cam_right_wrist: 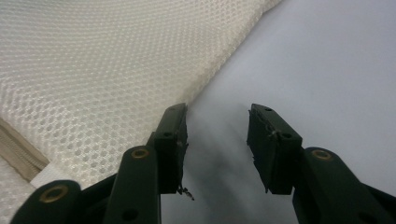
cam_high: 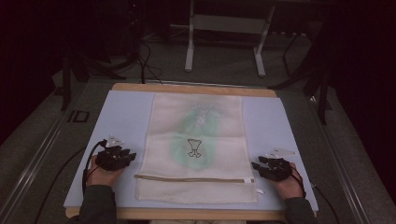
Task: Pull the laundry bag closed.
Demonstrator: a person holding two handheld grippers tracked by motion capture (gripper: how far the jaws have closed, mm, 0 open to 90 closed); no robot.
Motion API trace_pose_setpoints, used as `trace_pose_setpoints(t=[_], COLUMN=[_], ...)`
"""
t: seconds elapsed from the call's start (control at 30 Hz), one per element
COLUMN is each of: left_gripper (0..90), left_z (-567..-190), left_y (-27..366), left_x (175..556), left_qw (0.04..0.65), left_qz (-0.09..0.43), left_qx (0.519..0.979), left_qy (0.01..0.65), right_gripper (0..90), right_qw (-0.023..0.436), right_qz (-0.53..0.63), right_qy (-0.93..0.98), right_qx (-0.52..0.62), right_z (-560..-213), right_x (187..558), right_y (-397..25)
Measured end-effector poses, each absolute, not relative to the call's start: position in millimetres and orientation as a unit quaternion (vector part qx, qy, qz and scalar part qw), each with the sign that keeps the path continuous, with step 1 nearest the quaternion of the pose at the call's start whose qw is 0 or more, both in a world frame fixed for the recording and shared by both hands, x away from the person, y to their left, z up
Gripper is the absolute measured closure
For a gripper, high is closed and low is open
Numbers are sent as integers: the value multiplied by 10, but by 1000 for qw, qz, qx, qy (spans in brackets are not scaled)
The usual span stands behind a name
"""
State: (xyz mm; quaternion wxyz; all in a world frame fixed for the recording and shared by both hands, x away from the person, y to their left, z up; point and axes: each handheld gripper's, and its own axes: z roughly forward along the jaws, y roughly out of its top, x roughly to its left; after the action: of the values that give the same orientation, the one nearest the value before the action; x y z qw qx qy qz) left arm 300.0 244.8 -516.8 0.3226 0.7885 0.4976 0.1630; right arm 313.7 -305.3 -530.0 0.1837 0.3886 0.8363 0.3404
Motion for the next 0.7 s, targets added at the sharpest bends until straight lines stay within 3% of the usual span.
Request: trace_pose_setpoints(t=[0.7], left_gripper=[647], left_z=[-5160], left_y=[2438], left_x=[3016], left_qw=[343], left_qz=[158], left_qx=[788], left_qy=[486], right_gripper=[561], right_qw=[162], right_qz=[355], right_qy=[845], right_qx=[366], right_z=[-5239], right_x=[3094], right_y=[-2932])
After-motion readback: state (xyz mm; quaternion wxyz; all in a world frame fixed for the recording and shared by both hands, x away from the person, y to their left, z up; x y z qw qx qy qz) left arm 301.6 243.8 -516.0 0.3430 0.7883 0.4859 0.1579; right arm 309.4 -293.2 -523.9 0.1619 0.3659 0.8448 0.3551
